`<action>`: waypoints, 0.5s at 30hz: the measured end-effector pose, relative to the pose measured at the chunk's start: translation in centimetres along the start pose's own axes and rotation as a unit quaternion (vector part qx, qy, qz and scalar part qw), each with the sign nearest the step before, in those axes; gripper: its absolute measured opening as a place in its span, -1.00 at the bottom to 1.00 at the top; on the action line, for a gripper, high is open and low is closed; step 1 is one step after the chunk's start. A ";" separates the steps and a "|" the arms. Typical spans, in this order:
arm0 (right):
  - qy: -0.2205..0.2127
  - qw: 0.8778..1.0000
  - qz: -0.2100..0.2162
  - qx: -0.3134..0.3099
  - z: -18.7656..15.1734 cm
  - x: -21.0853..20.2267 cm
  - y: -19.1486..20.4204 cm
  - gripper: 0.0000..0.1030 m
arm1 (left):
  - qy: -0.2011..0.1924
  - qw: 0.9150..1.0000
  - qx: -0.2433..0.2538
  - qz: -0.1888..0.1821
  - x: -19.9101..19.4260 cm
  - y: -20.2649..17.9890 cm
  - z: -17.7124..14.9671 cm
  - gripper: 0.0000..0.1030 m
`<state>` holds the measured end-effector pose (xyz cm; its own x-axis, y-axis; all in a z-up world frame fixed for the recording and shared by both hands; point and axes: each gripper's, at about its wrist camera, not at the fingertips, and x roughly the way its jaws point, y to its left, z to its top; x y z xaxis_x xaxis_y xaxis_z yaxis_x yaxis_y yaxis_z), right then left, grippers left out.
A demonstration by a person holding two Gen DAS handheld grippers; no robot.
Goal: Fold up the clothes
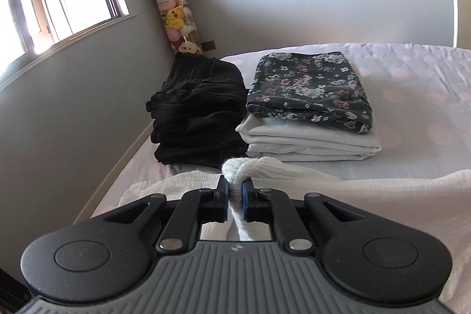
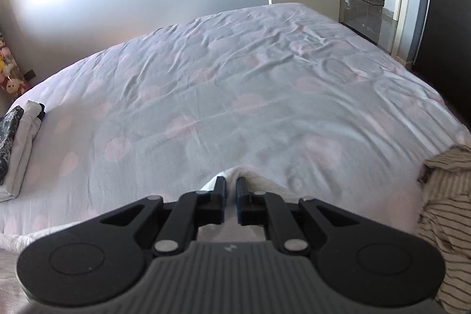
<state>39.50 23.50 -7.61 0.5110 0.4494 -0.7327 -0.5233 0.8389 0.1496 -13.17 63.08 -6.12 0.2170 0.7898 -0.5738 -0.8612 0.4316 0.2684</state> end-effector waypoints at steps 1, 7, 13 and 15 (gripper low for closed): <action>0.003 1.000 0.003 0.001 0.6 2.0 0.7 -0.83 | 0.005 1.000 -0.004 0.009 1.3 -0.3 0.1 -0.81; 0.023 0.999 -0.011 -0.035 2.9 10.3 3.8 -0.43 | 0.055 0.997 -0.007 0.047 8.8 -1.3 -0.5 -0.81; 0.031 0.997 -0.009 -0.070 2.3 10.6 1.5 -0.27 | 0.074 0.995 0.020 0.058 12.6 -2.4 -2.1 -0.81; 0.037 0.994 -0.021 -0.097 0.9 9.7 0.0 -0.16 | 0.074 0.995 0.027 0.058 13.2 -2.6 -2.5 -0.81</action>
<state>45.09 28.12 -14.14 0.4878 0.3861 -0.7829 -0.6279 0.7783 -0.0074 -9.18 71.32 -16.34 0.0429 0.7643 -0.6434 -0.8497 0.3667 0.3790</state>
